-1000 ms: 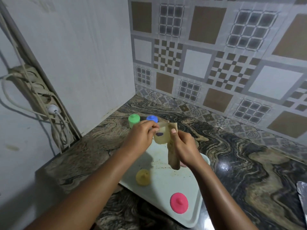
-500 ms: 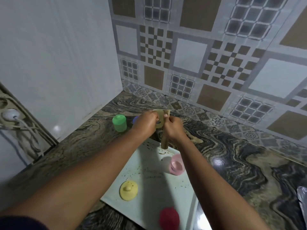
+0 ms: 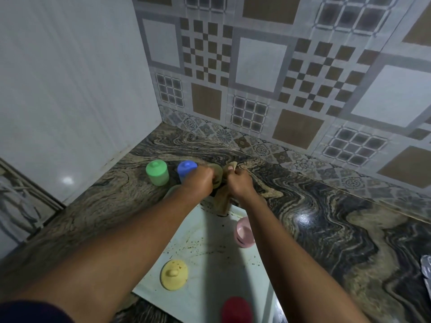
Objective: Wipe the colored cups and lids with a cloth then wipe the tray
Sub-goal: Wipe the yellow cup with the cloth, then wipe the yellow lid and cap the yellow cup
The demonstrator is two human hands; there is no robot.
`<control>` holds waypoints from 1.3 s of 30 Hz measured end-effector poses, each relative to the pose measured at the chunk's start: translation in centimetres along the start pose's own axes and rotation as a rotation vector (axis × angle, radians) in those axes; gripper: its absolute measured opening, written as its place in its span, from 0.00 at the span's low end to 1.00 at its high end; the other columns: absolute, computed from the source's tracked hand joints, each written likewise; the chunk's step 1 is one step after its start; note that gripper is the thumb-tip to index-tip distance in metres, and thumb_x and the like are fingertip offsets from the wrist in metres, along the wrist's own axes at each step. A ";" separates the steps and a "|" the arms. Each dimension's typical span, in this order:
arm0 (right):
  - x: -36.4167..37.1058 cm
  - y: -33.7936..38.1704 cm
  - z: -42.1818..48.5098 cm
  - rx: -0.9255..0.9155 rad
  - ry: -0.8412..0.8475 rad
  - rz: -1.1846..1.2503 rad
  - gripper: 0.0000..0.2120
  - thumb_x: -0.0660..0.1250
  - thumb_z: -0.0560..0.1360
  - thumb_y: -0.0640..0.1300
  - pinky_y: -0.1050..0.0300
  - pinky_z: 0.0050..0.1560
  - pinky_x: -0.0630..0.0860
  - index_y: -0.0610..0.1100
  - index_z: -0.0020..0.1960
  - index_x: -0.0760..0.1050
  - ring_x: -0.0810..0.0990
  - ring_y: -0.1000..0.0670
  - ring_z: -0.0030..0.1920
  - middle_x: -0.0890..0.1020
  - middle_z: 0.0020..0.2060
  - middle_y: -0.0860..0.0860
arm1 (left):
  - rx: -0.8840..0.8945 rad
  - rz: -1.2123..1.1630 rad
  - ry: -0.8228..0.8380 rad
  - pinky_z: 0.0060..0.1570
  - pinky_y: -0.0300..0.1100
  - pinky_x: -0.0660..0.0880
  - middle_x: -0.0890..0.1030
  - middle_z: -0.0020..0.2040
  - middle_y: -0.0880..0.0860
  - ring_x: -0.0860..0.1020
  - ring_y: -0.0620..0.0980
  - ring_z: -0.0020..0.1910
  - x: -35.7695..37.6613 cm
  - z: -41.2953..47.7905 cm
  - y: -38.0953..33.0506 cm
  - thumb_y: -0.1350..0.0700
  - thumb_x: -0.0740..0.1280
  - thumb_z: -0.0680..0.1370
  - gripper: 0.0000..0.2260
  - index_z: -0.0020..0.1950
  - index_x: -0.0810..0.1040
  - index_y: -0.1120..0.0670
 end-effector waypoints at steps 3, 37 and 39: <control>-0.1 -0.3 -0.1 0.012 -0.005 0.013 0.21 0.54 0.86 0.50 0.52 0.46 0.67 0.34 0.51 0.77 0.74 0.41 0.45 0.76 0.44 0.41 | 0.000 0.010 0.016 0.48 0.49 0.77 0.82 0.57 0.57 0.80 0.58 0.56 0.0 -0.3 -0.2 0.62 0.63 0.79 0.13 0.61 0.79 0.56; 4.0 -5.6 -23.0 -0.128 0.101 0.050 0.23 0.57 0.85 0.51 0.53 0.39 0.70 0.34 0.43 0.77 0.79 0.44 0.40 0.82 0.38 0.39 | -0.161 -0.209 -0.030 0.48 0.51 0.79 0.81 0.56 0.49 0.80 0.55 0.55 5.0 -25.7 4.9 0.55 0.65 0.79 0.13 0.61 0.81 0.45; 4.2 -5.8 -23.1 -0.128 0.102 0.041 0.24 0.57 0.85 0.52 0.50 0.41 0.72 0.32 0.45 0.77 0.80 0.40 0.42 0.83 0.41 0.36 | -0.176 -0.249 -0.081 0.46 0.50 0.79 0.82 0.54 0.49 0.80 0.54 0.53 5.1 -25.8 5.0 0.57 0.66 0.78 0.11 0.57 0.82 0.46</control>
Point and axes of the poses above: each hand's wrist, its own z-axis towards the middle knuckle, its own x-axis out of the palm, y = z × x, the point moved 3 cm from there along z, towards the middle knuckle
